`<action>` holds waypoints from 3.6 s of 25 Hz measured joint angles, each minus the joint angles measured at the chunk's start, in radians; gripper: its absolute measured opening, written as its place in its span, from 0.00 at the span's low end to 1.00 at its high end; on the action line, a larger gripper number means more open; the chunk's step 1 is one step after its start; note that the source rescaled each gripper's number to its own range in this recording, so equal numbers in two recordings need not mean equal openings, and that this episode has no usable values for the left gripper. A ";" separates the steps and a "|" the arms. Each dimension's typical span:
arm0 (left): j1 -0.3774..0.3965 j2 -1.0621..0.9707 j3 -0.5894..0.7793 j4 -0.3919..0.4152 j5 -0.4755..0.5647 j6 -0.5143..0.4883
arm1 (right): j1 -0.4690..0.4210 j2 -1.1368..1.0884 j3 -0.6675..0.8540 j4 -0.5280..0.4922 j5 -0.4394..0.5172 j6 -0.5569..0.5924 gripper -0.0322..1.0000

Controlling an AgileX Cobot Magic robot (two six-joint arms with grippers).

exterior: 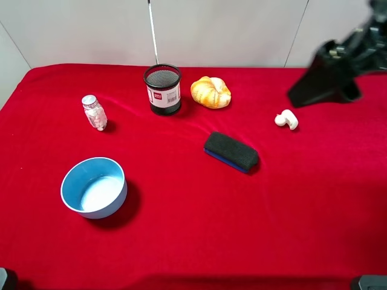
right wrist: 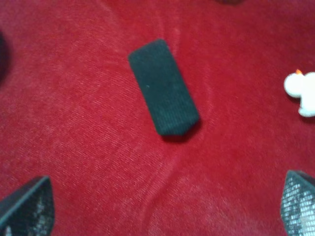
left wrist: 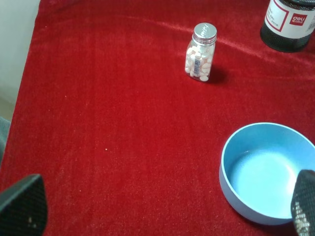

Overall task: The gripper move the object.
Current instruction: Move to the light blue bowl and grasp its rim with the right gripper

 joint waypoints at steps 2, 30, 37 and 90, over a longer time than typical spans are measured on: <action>0.000 0.000 0.000 0.000 0.000 0.000 | 0.074 0.048 -0.034 -0.048 0.000 0.053 1.00; 0.000 0.000 0.000 0.000 0.000 0.000 | 0.567 0.614 -0.555 -0.196 0.156 0.343 1.00; 0.000 0.000 0.000 0.000 0.000 0.000 | 0.619 0.731 -0.685 -0.194 0.195 0.382 1.00; 0.000 0.000 0.000 0.000 0.000 0.000 | 0.559 1.237 -0.949 -0.148 0.074 0.409 1.00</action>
